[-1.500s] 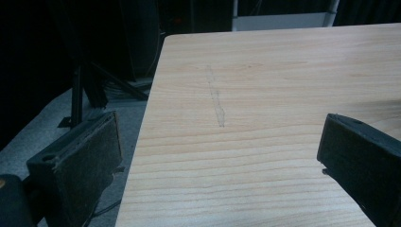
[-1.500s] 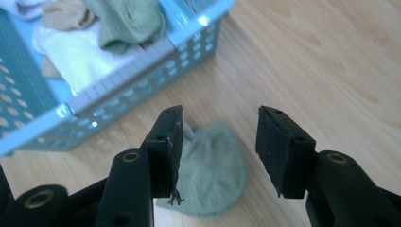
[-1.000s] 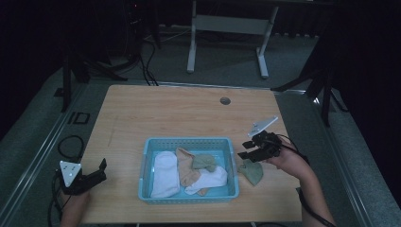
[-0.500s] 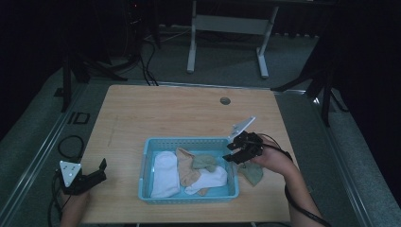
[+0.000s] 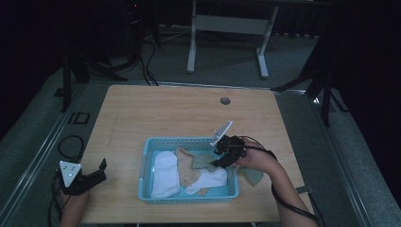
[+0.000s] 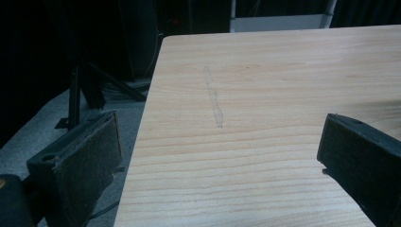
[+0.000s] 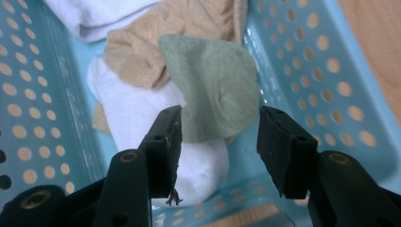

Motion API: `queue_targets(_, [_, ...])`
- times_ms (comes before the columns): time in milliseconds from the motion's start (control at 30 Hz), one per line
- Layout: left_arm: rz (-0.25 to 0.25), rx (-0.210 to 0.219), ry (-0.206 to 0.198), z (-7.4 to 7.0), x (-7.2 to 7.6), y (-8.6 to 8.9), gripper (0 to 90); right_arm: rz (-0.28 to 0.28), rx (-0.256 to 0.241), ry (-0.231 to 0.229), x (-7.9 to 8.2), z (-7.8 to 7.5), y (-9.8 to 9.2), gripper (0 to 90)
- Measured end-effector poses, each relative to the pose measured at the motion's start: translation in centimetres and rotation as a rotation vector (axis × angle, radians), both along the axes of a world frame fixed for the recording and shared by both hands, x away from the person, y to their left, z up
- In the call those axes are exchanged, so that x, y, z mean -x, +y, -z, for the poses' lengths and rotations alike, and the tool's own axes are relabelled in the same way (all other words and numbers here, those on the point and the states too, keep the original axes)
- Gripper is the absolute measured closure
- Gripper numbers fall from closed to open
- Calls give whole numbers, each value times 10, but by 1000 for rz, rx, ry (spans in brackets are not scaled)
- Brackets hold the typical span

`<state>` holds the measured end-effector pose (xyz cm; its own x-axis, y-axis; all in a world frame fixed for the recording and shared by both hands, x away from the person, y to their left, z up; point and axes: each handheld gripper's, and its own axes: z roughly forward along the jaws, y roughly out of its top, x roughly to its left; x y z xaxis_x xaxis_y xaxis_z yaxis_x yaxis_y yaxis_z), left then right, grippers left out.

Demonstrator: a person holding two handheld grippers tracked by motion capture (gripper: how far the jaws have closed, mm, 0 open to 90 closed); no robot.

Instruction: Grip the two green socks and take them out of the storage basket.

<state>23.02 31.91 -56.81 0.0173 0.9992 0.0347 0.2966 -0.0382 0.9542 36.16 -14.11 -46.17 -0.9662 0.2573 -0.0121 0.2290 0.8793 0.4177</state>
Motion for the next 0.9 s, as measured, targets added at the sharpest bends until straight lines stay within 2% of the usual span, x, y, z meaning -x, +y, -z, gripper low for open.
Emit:
queue_targets(233, [-1, -1, -3, 0, 0, 0, 3, -34, 63, 30, -1, 14, 18, 501])
queue_targets(433, [1, 0, -3, 0, 0, 0, 3, -58, 93, 42, -2, 24, 30, 515])
queue_targets(733, [4, 2, -4, 0, 0, 0, 3, -79, 162, 38, -4, 34, 41, 525])
queue_targets(867, [3, 1, -3, 0, 0, 0, 3, -80, 186, 27, -4, 37, 44, 573])
queue_targets(900, [3, 1, -3, 0, 0, 0, 3, -81, 188, 25, -4, 38, 45, 615])
